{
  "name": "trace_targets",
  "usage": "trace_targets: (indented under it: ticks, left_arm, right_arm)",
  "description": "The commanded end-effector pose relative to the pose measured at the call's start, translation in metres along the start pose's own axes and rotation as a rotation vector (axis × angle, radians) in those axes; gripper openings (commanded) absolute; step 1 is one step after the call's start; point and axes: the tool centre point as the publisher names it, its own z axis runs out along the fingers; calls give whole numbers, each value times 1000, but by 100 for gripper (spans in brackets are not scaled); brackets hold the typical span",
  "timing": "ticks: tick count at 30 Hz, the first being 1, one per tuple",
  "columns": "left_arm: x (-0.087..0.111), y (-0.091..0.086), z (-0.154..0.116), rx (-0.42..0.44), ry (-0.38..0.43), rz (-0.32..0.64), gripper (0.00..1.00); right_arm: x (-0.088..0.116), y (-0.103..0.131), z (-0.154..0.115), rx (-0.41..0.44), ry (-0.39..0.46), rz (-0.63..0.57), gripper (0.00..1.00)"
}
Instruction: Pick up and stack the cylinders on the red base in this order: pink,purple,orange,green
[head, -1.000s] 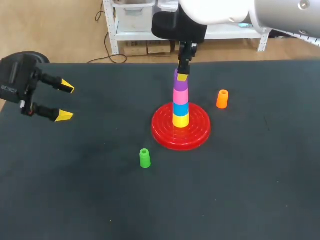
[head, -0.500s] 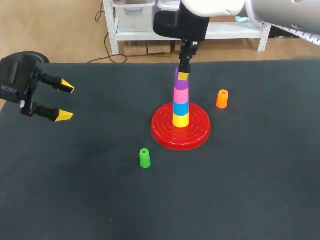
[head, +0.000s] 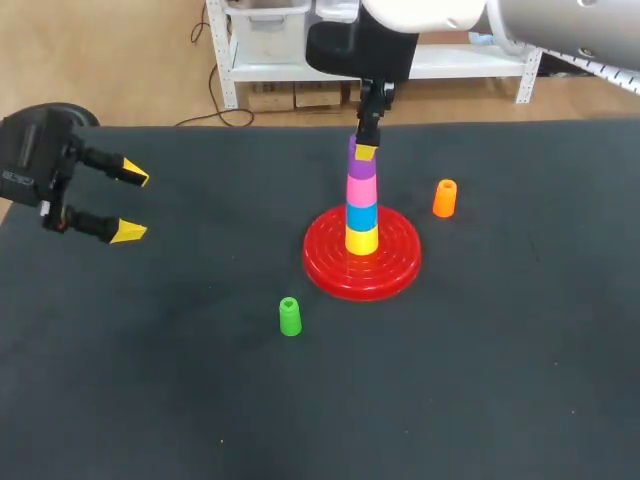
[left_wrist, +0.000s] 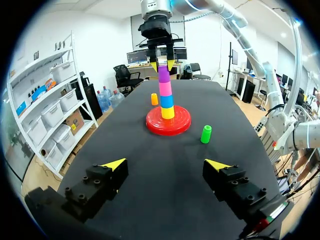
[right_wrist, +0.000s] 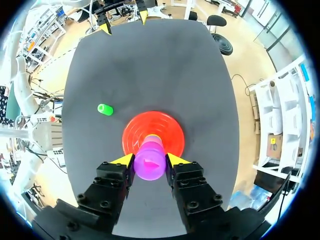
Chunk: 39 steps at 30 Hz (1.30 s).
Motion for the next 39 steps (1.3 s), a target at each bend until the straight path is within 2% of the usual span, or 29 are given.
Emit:
trace_targets:
  ticks: [1, 2, 3, 4, 5, 10, 19, 23, 29, 31, 35, 39]
  left_arm:
    - [1, 0, 0, -2, -4, 3, 100]
    - [1, 0, 0, -2, -4, 3, 100]
    - [1, 0, 0, -2, -4, 3, 100]
    - [1, 0, 0, -2, -4, 3, 100]
    - [1, 0, 0, -2, -4, 3, 100]
    - [1, 0, 0, -2, -4, 3, 100]
    - [1, 0, 0, -2, -4, 3, 100]
    - [1, 0, 0, -2, -4, 3, 100]
    - [1, 0, 0, -2, -4, 3, 100]
    - [1, 0, 0, -2, -4, 3, 100]
    - [1, 0, 0, -2, -4, 3, 100]
    - [1, 0, 0, -2, -4, 3, 100]
  right_arm:
    - [-1, -2, 11, 2, 0, -5, 0]
    - [-1, -2, 11, 12, 0, -7, 8]
    - [-2, -2, 10, 13, 0, -7, 30]
    - [-2, -2, 10, 15, 6, -1, 55]
    - [-2, -2, 9, 28, 13, 5, 100]
    - [-7, 4, 2, 40, -9, -2, 100]
    - [-5, 7, -30, 157, -105, 12, 100]
    - [14, -2, -45, 242, -117, 56, 100]
    - [58, -28, -45, 281, -71, 149, 100]
    - [70, -36, -37, 263, -28, 170, 100]
    - [91, -55, -17, 222, -22, 207, 100]
    - [101, -70, 7, 190, -18, 217, 100]
